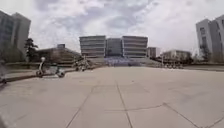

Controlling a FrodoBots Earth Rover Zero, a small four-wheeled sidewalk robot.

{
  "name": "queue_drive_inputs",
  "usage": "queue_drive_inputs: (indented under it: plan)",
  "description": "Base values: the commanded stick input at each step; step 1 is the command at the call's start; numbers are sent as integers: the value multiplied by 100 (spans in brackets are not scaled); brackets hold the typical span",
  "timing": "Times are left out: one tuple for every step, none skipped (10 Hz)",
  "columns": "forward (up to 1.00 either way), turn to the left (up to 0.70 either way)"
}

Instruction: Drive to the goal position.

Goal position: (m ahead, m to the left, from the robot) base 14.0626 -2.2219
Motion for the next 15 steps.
queue_drive_inputs:
  plan:
    - [70,0]
    - [70,0]
    - [70,0]
    - [70,0]
    - [70,-15]
    - [70,-3]
    - [70,0]
    - [70,0]
    - [70,0]
    - [70,0]
    - [70,0]
    - [70,0]
    - [70,0]
    - [70,0]
    - [70,0]
